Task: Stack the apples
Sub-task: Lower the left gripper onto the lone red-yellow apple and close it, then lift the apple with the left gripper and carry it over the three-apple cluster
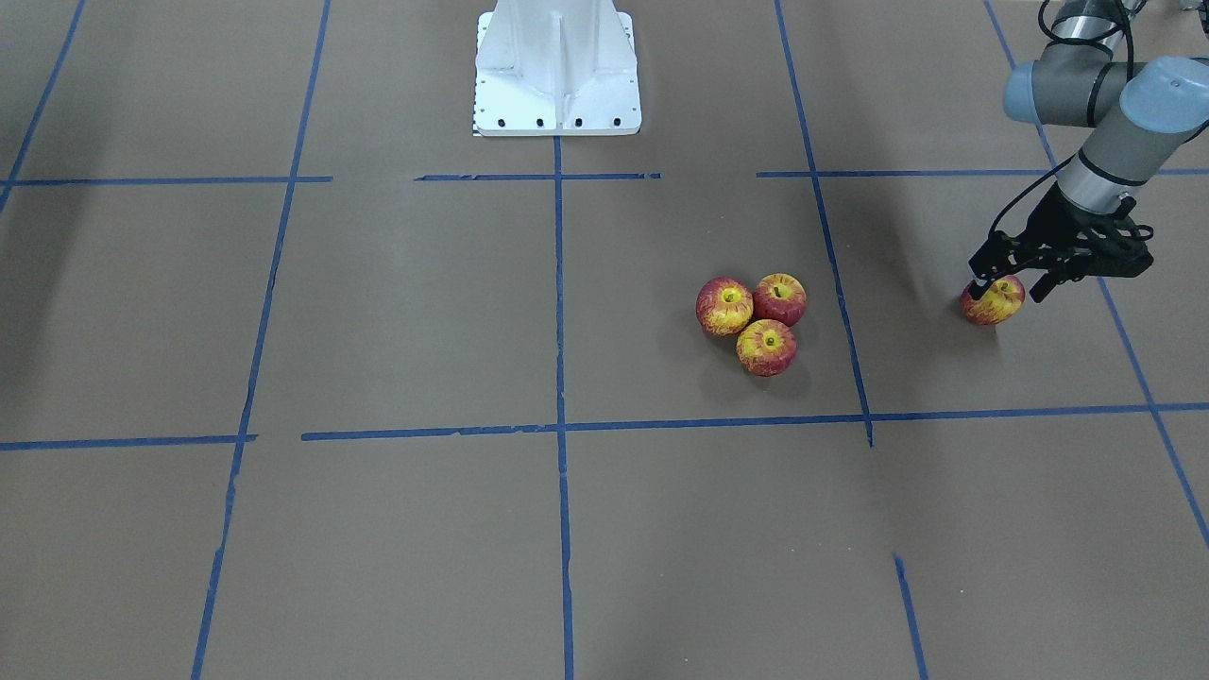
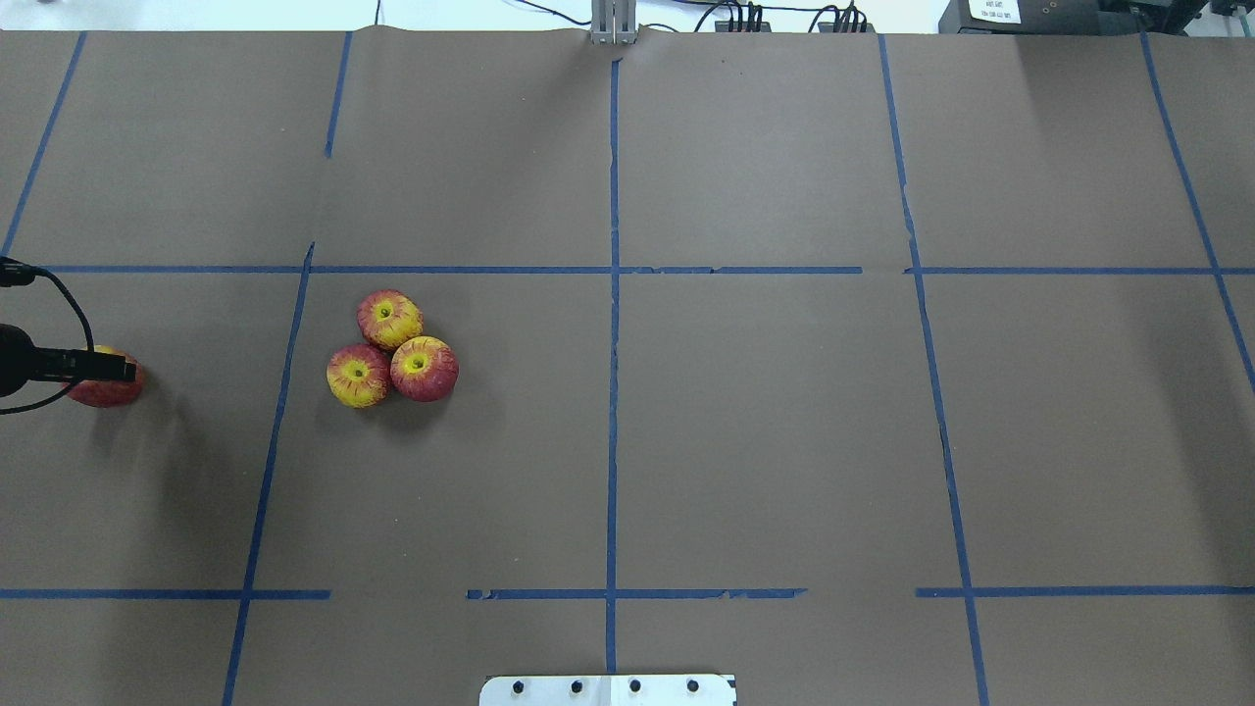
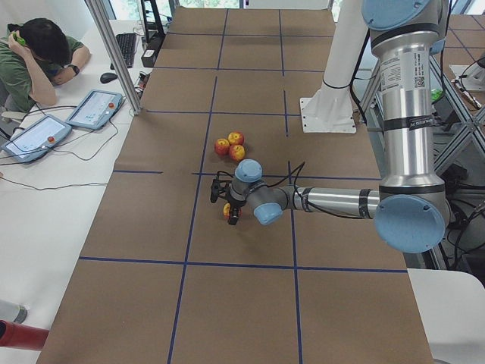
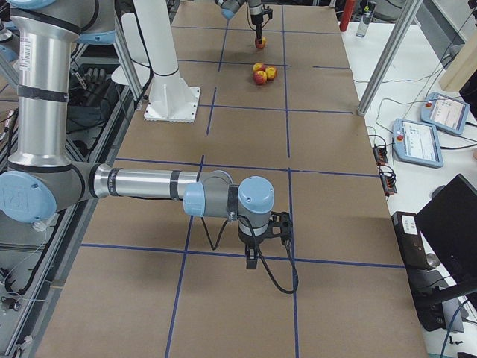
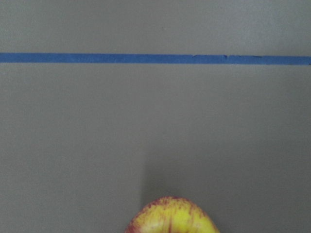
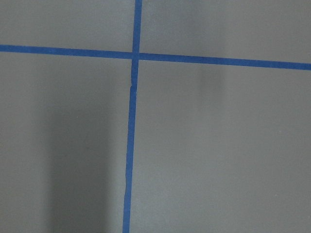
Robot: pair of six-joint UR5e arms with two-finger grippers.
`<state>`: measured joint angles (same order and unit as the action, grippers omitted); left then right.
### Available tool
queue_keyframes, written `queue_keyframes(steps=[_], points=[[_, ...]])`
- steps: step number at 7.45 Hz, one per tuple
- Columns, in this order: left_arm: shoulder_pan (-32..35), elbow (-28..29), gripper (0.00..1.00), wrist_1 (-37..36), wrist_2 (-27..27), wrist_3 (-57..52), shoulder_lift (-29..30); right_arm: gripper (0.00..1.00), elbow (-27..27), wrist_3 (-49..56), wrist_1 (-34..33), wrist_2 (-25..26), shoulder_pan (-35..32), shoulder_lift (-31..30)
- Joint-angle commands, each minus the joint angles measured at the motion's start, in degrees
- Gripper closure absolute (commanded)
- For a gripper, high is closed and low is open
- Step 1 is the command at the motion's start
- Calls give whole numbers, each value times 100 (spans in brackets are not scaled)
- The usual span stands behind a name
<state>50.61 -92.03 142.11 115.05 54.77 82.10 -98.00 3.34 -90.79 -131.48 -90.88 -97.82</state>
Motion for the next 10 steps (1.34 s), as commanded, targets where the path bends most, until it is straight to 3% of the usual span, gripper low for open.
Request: queue_keyframes(steps=[1, 2, 3, 5, 7, 10], points=[[-60, 44, 44, 0, 9, 7, 8, 0, 0, 0, 0, 0, 0, 0], [-69, 36, 72, 0, 52, 7, 17, 0, 0, 0, 0, 0, 0, 0], [-69, -25, 80, -8, 70, -2, 8, 0, 0, 0, 0, 0, 0, 0], [-25, -515, 80, -401, 349, 7, 17, 0, 0, 0, 0, 0, 0, 0], [-42, -1629, 82, -2170, 369, 242, 278, 0, 0, 0, 0, 0, 0, 0], [-269, -1801, 88, -4123, 343, 1735, 2102, 0, 0, 0, 0, 0, 0, 0]])
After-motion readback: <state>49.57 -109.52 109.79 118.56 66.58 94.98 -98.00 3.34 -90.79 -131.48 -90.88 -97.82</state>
